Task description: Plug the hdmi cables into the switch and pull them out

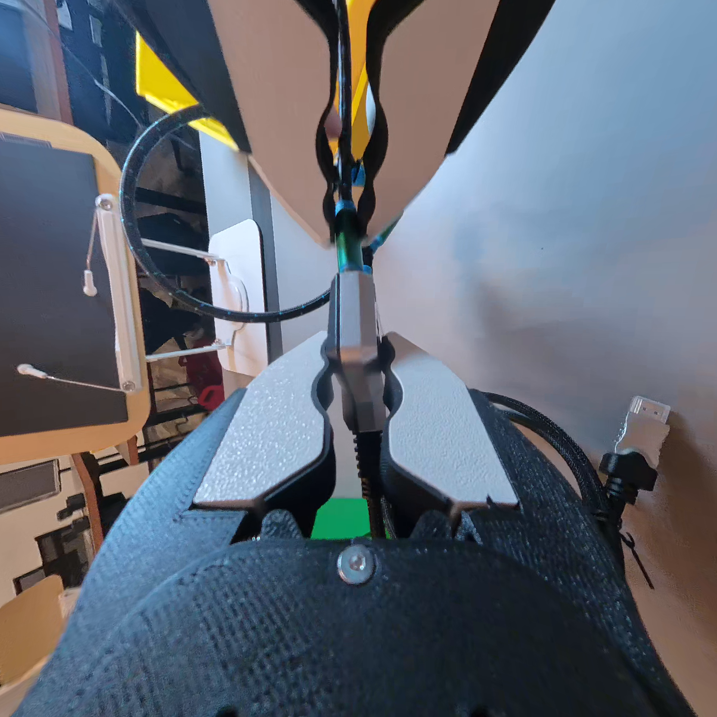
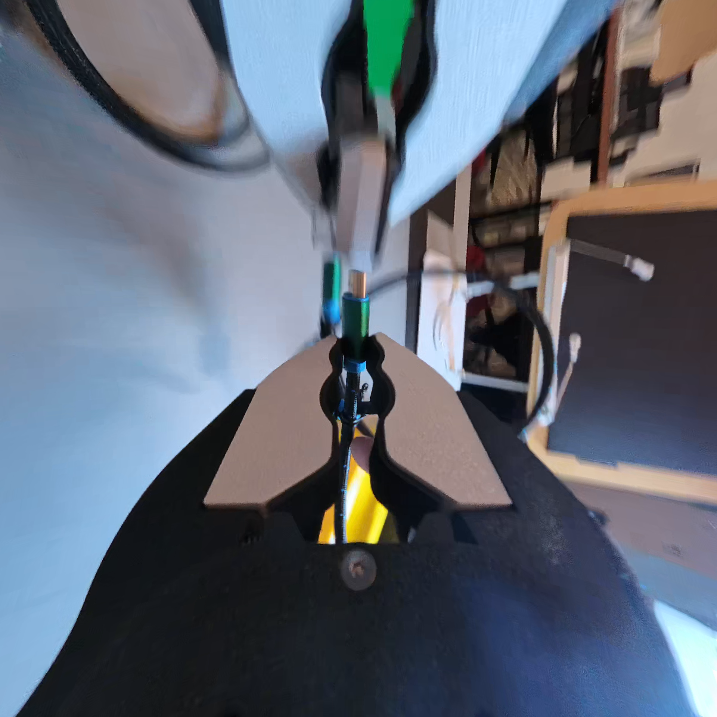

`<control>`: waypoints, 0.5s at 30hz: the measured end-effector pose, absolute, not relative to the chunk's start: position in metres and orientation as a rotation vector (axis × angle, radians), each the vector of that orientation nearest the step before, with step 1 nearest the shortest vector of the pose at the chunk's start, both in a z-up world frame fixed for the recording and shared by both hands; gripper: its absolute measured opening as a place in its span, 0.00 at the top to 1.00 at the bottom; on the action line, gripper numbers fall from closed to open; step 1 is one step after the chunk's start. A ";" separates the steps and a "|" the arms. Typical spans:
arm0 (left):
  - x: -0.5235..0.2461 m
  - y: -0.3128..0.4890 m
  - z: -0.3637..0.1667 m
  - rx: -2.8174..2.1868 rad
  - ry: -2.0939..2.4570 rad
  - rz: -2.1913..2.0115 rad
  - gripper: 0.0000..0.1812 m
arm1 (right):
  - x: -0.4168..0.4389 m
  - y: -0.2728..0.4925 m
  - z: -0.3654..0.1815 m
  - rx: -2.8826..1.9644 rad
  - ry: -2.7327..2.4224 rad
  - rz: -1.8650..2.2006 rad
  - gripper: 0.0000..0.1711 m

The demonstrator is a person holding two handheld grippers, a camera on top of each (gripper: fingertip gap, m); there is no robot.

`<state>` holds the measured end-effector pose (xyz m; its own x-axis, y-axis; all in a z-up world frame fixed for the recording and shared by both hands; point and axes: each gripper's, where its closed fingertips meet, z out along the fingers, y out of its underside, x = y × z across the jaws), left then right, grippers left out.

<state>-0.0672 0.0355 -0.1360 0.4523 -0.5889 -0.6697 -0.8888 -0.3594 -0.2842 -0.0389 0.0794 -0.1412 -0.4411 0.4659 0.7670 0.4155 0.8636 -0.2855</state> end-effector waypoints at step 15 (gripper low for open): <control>-0.127 0.017 -0.079 -1.995 0.940 0.658 0.88 | 0.024 0.235 -0.056 -1.227 -1.474 0.416 0.93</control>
